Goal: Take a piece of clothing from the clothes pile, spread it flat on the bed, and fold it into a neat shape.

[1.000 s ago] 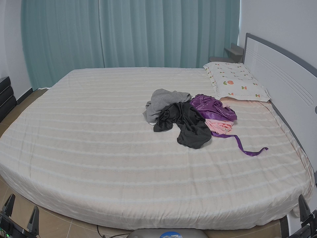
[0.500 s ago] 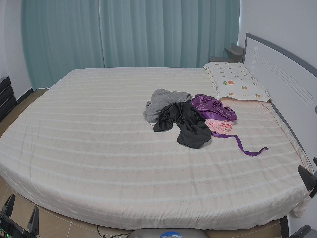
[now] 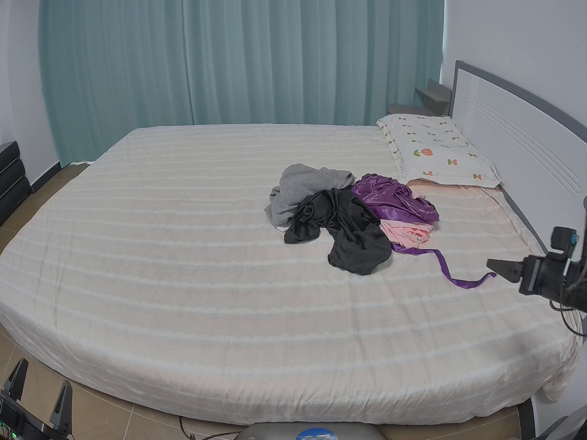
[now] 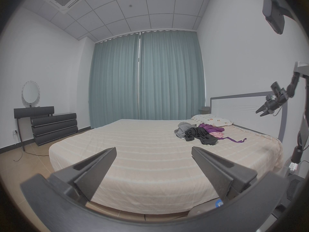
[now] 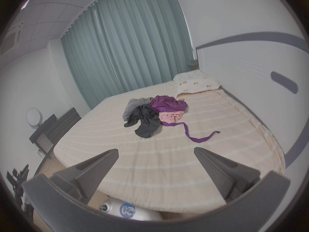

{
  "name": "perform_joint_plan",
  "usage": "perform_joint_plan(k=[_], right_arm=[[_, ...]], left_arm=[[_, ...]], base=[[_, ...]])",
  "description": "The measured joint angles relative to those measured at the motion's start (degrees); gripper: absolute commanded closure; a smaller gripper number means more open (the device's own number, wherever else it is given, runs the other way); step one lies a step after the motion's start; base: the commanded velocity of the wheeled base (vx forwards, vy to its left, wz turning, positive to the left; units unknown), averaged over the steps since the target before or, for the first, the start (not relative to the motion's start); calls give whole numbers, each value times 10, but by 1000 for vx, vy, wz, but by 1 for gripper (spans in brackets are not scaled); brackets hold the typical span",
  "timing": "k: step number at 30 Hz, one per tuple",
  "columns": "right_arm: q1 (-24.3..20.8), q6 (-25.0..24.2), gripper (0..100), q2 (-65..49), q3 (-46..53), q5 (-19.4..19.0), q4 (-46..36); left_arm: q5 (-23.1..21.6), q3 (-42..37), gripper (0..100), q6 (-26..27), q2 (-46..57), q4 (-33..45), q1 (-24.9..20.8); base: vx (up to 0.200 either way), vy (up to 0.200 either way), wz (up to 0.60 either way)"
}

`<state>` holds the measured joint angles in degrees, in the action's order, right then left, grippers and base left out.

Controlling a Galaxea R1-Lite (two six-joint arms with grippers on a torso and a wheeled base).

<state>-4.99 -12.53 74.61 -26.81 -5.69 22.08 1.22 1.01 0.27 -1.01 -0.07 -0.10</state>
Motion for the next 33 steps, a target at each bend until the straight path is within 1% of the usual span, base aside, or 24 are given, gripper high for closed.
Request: perform_joint_plan(k=[7, 12, 15, 17, 23, 28, 33], right_arm=[[-21, -46, 0, 203, -114, 3, 30], [-39, -91, 0, 349, -229, 7, 28], [-50, -116, 0, 425, -297, 9, 19], [-60, -138, 0, 488, -364, 12, 11], [-86, -193, 0, 626, -537, 24, -19], [-105, -228, 0, 714, -658, 40, -54], [-121, -250, 0, 784, -747, 59, -95]], left_arm=[[0, 0, 0, 0, 0, 0, 0], [0, 0, 0, 0, 0, 0, 0], [0, 0, 0, 0, 0, 0, 0], [0, 0, 0, 0, 0, 0, 0], [0, 0, 0, 0, 0, 0, 0], [0, 0, 0, 0, 0, 0, 0], [0, 0, 0, 0, 0, 0, 0]], base=[[0, 0, 0], [0, 0, 0], [0, 0, 0], [0, 0, 0], [0, 0, 0], [0, 0, 0], [0, 0, 0]])
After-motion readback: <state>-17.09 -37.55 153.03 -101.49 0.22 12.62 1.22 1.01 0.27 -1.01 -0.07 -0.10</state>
